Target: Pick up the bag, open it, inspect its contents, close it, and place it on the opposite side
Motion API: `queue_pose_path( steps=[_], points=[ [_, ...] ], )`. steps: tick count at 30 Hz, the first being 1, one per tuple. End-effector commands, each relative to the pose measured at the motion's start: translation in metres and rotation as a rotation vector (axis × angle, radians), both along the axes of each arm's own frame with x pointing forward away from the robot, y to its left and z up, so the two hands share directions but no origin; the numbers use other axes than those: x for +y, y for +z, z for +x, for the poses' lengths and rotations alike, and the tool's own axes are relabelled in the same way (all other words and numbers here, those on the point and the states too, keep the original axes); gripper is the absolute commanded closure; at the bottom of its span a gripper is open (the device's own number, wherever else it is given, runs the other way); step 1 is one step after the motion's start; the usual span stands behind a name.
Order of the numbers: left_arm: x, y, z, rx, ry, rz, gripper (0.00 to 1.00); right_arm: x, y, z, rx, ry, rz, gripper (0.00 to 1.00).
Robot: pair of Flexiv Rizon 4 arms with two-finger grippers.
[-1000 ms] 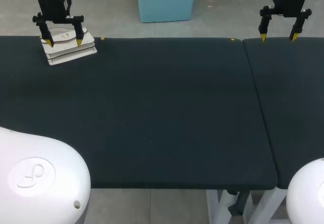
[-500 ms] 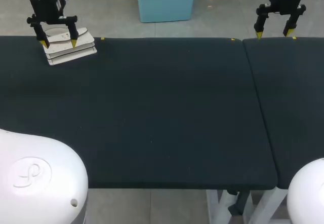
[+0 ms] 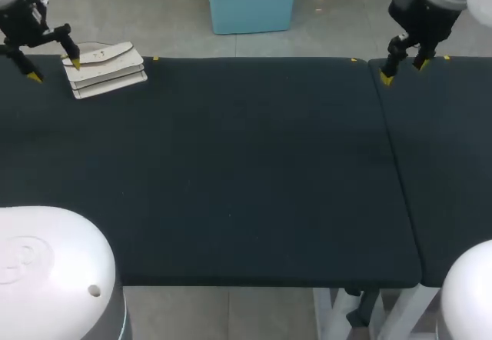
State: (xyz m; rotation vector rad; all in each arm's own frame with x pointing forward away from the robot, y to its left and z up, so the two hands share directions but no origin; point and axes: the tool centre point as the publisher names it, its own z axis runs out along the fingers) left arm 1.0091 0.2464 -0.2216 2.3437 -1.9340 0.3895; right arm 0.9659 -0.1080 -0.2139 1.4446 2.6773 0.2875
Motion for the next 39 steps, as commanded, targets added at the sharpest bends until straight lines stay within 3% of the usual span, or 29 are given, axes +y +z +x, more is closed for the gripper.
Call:
queue_pose_path(
  steps=[1,8,22,38,39],
  points=[
    [0.013,-0.011,-0.003,-0.115,0.055,-0.102,0.0,-0.003,-0.01,-0.017,-0.457,0.453,0.234,0.0],
    [0.03,-0.02,0.01,-0.12,0.115,-0.163,0.0,0.002,-0.02,-0.035,-0.536,0.656,0.279,0.0],
    [0.038,-0.031,0.028,-0.106,0.148,-0.212,0.0,0.052,-0.052,-0.064,-0.432,1.044,0.388,0.0],
    [0.04,-0.034,0.033,-0.081,0.152,-0.219,0.0,0.056,-0.056,-0.065,-0.417,1.059,0.397,0.0],
    [0.04,-0.038,0.036,-0.089,0.166,-0.22,0.0,0.062,-0.06,-0.062,-0.36,1.062,0.344,0.0]
  ],
)
